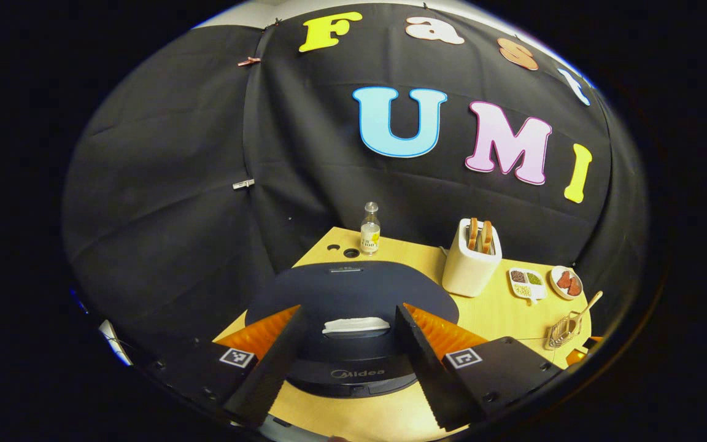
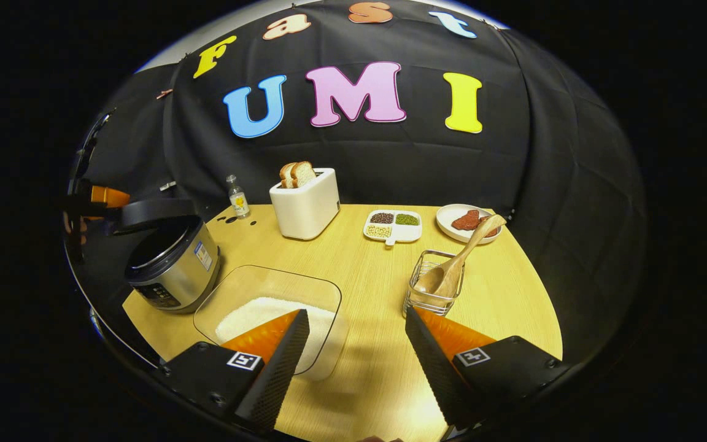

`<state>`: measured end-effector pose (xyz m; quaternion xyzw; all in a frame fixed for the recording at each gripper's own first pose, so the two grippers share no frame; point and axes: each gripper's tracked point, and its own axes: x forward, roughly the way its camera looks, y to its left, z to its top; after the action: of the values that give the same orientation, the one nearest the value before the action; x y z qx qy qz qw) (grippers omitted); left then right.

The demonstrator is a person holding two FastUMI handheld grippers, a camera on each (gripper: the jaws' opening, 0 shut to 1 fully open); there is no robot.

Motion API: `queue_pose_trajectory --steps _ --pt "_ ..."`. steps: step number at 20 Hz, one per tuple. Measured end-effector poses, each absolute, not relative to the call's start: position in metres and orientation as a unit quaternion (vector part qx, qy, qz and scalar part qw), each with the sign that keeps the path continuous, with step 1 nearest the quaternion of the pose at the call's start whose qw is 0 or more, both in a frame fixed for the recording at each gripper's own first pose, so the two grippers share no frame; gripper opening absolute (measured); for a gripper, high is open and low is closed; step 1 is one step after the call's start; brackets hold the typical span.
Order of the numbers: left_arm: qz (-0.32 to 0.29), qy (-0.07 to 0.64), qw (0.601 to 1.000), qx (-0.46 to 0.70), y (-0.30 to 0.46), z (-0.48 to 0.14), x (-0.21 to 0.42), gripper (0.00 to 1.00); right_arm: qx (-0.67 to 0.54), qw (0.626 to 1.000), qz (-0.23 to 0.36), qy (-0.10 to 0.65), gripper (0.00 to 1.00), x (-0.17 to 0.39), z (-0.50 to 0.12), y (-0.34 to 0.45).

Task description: Close the left gripper, press the button to open the rice cooker; take a wooden spoon from the chopstick holder with the right hand, scoop a spoonful of rice and pour it into the rice cooker, then put the wooden spoon back into the chopstick holder.

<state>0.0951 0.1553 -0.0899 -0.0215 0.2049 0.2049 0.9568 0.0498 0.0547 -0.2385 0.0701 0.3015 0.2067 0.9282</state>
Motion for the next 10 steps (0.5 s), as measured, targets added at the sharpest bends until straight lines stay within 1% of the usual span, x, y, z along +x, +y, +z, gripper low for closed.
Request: queue_pose_trajectory --steps 3,9,10 --pt "0.209 0.204 0.956 -0.025 0.153 -0.115 0.090 0.98 0.064 0.925 0.215 0.307 0.99 0.045 -0.241 0.057" --pt "0.211 0.228 0.950 -0.022 0.150 -0.165 0.085 0.98 0.063 0.921 0.219 0.316 0.99 0.042 -0.247 0.056" --pt "0.213 0.219 0.952 -0.015 0.151 -0.164 0.087 0.98 0.063 0.921 0.218 0.316 0.99 0.043 -0.247 0.055"
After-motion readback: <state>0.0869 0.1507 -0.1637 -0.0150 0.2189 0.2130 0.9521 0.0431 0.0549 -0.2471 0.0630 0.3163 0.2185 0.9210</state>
